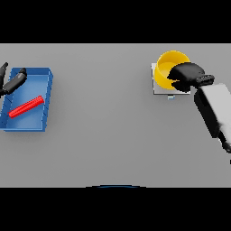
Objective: Pick up the red beaker and tilt it to pour out 1 green nut into yellow bowl. Pick up the yellow bowl and place it on the metallic measuring scale.
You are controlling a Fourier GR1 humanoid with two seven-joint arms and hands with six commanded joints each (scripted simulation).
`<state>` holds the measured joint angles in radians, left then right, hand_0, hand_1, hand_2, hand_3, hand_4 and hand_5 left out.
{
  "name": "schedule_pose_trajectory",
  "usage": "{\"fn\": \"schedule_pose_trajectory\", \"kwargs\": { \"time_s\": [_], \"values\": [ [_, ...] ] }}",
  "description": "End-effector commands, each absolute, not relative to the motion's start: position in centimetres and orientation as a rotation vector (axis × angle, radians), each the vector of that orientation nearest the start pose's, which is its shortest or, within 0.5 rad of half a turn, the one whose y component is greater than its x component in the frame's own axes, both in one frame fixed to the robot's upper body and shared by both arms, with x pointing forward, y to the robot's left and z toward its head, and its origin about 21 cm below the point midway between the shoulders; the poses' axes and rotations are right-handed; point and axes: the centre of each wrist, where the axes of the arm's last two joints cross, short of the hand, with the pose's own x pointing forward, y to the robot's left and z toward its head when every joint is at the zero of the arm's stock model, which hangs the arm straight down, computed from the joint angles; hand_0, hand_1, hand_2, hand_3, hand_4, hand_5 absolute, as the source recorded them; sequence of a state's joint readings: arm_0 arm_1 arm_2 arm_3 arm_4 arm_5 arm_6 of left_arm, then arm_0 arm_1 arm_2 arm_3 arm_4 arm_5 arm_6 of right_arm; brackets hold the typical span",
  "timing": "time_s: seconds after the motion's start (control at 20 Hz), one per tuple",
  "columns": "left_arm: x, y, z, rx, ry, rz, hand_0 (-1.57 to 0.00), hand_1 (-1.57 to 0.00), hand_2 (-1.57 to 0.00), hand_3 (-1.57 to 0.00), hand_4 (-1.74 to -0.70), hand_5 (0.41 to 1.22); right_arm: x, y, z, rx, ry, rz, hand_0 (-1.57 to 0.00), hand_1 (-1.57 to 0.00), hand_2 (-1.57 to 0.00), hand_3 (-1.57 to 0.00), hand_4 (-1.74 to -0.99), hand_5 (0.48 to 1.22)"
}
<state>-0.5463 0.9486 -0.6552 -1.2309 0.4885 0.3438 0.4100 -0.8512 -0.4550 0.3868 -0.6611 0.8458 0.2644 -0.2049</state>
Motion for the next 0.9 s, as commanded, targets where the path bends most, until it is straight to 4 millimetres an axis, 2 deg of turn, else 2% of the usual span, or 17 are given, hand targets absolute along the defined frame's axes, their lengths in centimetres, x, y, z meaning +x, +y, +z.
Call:
{"fn": "schedule_pose_trajectory", "kwargs": {
  "time_s": [0.0,0.05,0.1,0.2,0.35,0.45,0.55,0.7,0.85],
  "values": [
    [33.8,33.8,10.6,0.598,-1.089,-0.4,0.0,0.0,0.0,0.0,-0.73,0.715,43.0,-26.0,7.3,-0.679,-1.098,1.633,-1.4,-1.57,-1.39,-1.36,-1.741,1.221],
    [33.8,33.9,10.7,0.597,-1.091,-0.399,0.0,0.0,0.0,0.0,-0.73,0.717,42.9,-26.4,7.4,-0.67,-1.095,1.63,-1.33,-1.46,-1.42,-1.2,-1.741,1.221],
    [34.1,33.7,10.7,0.596,-1.088,-0.397,0.0,0.0,0.0,0.0,-0.73,0.72,43.0,-26.4,7.4,-0.663,-1.091,1.621,-1.13,-1.32,-1.33,-1.06,-1.701,1.221],
    [34.1,33.7,10.4,0.594,-1.093,-0.4,0.0,0.0,0.0,0.0,-0.73,0.728,43.1,-26.4,7.5,-0.647,-1.091,1.61,-0.72,-0.98,-1.04,-0.83,-1.619,1.072],
    [34.1,33.9,10.2,0.593,-1.085,-0.404,0.0,0.0,0.0,0.0,-0.73,0.717,43.0,-26.5,7.4,-0.65,-1.049,1.618,-0.37,-0.58,-0.69,-0.61,-1.539,0.933],
    [34.5,33.7,10.5,0.593,-1.092,-0.407,0.0,0.0,0.0,0.0,-0.72,0.708,43.0,-26.7,7.3,-0.653,-1.051,1.65,-0.24,-0.38,-0.52,-0.53,-1.501,0.877],
    [34.3,33.9,10.5,0.593,-1.089,-0.41,0.0,0.0,0.0,0.0,-0.72,0.703,43.1,-26.9,7.4,-0.662,-1.065,1.667,-0.15,-0.24,-0.37,-0.45,-1.469,0.842],
    [34.3,33.9,10.3,0.59,-1.097,-0.397,0.0,0.0,0.0,0.0,-0.72,0.697,43.2,-26.7,7.2,-0.653,-1.014,1.663,-0.08,-0.12,-0.2,-0.35,-1.431,0.799],
    [34.1,33.9,10.6,0.599,-1.096,-0.405,0.0,0.0,0.0,0.0,-0.72,0.693,43.1,-27.1,7.3,-0.642,-1.004,1.646,-0.04,-0.06,-0.1,-0.27,-1.41,0.759]
  ]
}}
